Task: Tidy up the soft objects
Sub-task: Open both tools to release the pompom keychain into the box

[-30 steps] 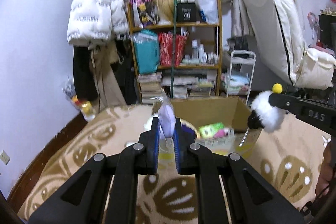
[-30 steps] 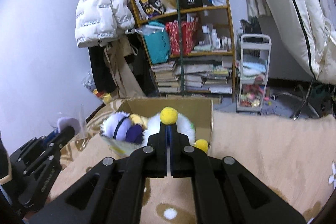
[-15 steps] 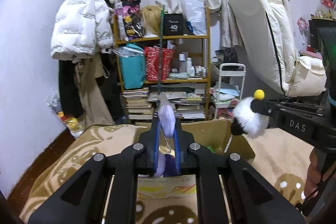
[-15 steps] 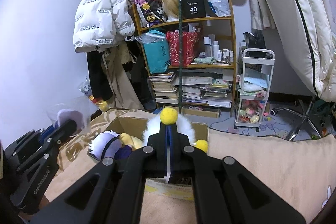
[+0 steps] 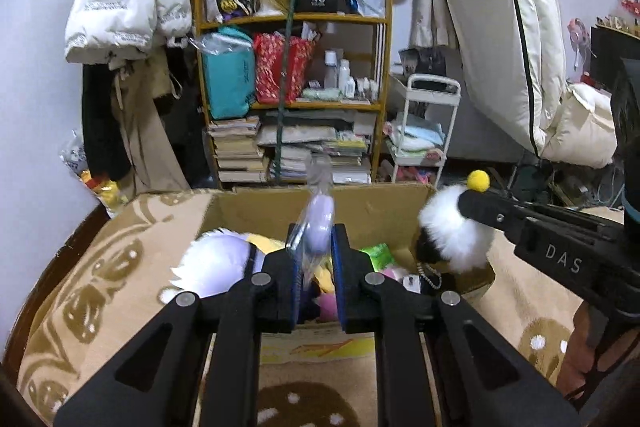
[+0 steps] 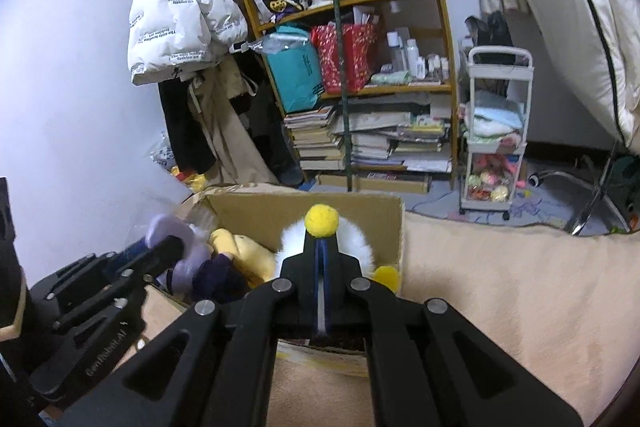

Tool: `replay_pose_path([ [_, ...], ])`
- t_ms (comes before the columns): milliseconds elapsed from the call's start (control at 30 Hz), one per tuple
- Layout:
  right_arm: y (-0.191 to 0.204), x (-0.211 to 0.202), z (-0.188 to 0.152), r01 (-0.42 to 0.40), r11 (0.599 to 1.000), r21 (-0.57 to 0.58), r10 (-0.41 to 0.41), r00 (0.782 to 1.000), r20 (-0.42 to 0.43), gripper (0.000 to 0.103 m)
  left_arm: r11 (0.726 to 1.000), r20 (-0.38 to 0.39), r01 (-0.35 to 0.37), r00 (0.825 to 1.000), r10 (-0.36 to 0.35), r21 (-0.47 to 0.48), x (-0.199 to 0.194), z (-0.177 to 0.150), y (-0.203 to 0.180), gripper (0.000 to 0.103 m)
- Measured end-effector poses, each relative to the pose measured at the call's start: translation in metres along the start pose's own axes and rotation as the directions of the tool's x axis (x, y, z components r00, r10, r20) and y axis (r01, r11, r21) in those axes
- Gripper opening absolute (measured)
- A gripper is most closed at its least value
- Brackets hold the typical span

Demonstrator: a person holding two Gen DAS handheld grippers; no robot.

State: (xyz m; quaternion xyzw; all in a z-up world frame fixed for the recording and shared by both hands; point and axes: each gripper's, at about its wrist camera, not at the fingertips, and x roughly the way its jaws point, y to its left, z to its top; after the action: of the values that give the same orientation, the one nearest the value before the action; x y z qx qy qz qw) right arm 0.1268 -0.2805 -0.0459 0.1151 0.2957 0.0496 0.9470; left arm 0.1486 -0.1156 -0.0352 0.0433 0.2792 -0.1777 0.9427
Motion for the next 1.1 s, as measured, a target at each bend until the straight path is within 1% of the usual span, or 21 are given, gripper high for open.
replay_pose_path([
  [67, 0.000, 0.004, -0.002, -0.009, 1.000, 0.002, 0.009, 1.000, -0.016, 0.003, 1.000, -0.026, -0.003, 1.000, 0.004, 0.012, 0.005, -0.001, -0.002, 0.018],
  [267, 0.000, 0.008, -0.008, -0.013, 1.000, 0.003, 0.013, 0.999, -0.045, 0.005, 1.000, -0.059, -0.022, 0.998, 0.022, -0.002, 0.006, -0.003, 0.004, 0.019],
  [333, 0.001, 0.007, -0.009, -0.016, 1.000, 0.001, 0.016, 0.998, -0.053, 0.006, 0.999, -0.064, -0.041, 0.997, 0.041, 0.000, 0.003, -0.003, 0.007, 0.020],
  [400, 0.002, 0.005, -0.010, -0.016, 1.000, -0.004, 0.016, 0.998, -0.058, 0.007, 0.998, -0.067, -0.058, 0.996, 0.058, 0.002, -0.001, -0.004, 0.010, 0.026],
  [533, 0.005, 0.001, -0.011, -0.013, 1.000, -0.005, 0.013, 0.998, -0.062, 0.010, 0.997, -0.075, -0.082, 0.994, 0.081, -0.005, -0.014, -0.006, 0.018, 0.030],
  [567, 0.005, 0.001, -0.010, -0.015, 1.000, -0.007, 0.014, 0.998, -0.061, 0.014, 0.996, -0.081, -0.087, 0.993, 0.087, -0.005, -0.016, -0.006, 0.020, 0.031],
  [633, 0.009, -0.004, -0.010, -0.014, 1.000, -0.016, 0.013, 0.999, -0.049, 0.028, 0.994, -0.089, -0.109, 0.990, 0.109, 0.000, -0.022, -0.006, 0.023, 0.033],
  [667, 0.010, -0.006, -0.010, -0.013, 1.000, -0.021, 0.012, 0.999, -0.044, 0.042, 0.993, -0.087, -0.117, 0.989, 0.116, -0.003, -0.027, -0.006, 0.026, 0.036],
  [700, 0.012, -0.009, -0.009, -0.011, 1.000, -0.028, 0.010, 0.999, -0.035, 0.051, 0.993, -0.085, -0.119, 0.989, 0.118, -0.007, -0.031, -0.006, 0.029, 0.042],
  [767, 0.016, -0.014, -0.009, -0.002, 0.999, -0.042, 0.001, 1.000, -0.020, 0.052, 0.992, -0.074, -0.127, 0.989, 0.126, -0.019, -0.041, -0.007, 0.034, 0.048],
  [833, 0.019, -0.019, -0.008, 0.001, 0.999, -0.047, -0.002, 1.000, -0.015, 0.055, 0.990, -0.059, -0.141, 0.988, 0.140, -0.020, -0.053, -0.008, 0.039, 0.052],
  [900, 0.021, -0.027, -0.008, 0.013, 0.999, -0.049, -0.013, 1.000, -0.003, 0.072, 0.987, -0.052, -0.160, 0.986, 0.159, -0.015, -0.064, -0.008, 0.043, 0.056],
  [933, 0.022, -0.033, -0.008, 0.023, 0.998, -0.051, -0.022, 1.000, 0.009, 0.077, 0.986, -0.051, -0.169, 0.984, 0.168, -0.012, -0.068, -0.008, 0.044, 0.058],
  [967, 0.024, -0.037, -0.008, 0.030, 0.998, -0.054, -0.028, 0.999, 0.021, 0.084, 0.983, -0.051, -0.185, 0.981, 0.185, -0.011, -0.072, -0.008, 0.045, 0.066],
  [1000, 0.025, -0.043, -0.008, 0.039, 0.997, -0.059, -0.037, 0.999, 0.035, 0.089, 0.980, -0.049, -0.201, 0.979, 0.200, -0.013, -0.078, -0.007, 0.048, 0.071],
  [1033, 0.027, -0.049, -0.008, 0.046, 0.997, -0.066, -0.043, 0.998, 0.046, 0.091, 0.979, -0.043, -0.204, 0.978, 0.204, -0.017, -0.083, -0.007, 0.050, 0.073],
  [1100, 0.030, -0.059, -0.008, 0.059, 0.995, -0.079, -0.054, 0.996, 0.066, 0.096, 0.977, -0.032, -0.212, 0.977, 0.211, -0.023, -0.093, -0.006, 0.053, 0.081],
])
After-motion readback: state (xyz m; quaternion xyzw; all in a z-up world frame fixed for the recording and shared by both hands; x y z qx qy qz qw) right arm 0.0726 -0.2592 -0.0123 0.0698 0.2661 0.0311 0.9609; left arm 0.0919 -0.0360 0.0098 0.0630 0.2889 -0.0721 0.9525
